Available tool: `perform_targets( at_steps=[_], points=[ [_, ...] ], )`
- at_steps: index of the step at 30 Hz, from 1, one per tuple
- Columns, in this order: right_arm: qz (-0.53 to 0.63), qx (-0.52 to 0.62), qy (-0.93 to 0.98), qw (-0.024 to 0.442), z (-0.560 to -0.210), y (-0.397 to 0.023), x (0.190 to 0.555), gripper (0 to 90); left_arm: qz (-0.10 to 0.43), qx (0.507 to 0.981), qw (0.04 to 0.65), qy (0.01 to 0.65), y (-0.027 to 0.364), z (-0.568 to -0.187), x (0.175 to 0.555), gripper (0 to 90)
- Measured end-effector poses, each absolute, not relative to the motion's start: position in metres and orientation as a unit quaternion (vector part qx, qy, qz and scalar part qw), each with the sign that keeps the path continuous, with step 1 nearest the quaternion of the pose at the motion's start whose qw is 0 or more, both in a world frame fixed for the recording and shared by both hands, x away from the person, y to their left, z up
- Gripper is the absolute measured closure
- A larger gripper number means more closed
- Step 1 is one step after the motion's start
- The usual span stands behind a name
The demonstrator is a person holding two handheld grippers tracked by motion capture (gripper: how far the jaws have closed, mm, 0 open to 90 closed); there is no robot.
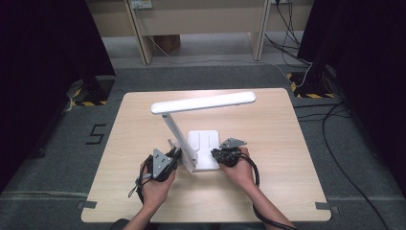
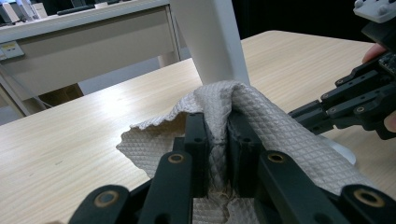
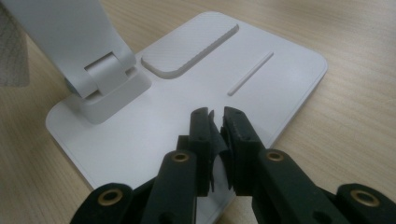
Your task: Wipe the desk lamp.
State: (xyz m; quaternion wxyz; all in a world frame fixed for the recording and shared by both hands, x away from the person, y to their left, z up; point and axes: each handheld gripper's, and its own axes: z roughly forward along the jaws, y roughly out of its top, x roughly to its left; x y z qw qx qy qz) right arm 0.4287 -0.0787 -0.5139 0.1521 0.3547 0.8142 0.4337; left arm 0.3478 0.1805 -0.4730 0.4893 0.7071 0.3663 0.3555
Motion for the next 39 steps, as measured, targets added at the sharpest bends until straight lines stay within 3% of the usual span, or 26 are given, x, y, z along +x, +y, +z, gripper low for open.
perform_targets(
  at_steps=[39],
  points=[
    [0.431, 0.356, 0.815, 0.150, -0.513, -0.078, 0.429, 81.8, 0.298, 0.760, 0.453, 0.358, 0.176, -0.488, 0.350, 80.0]
  ],
)
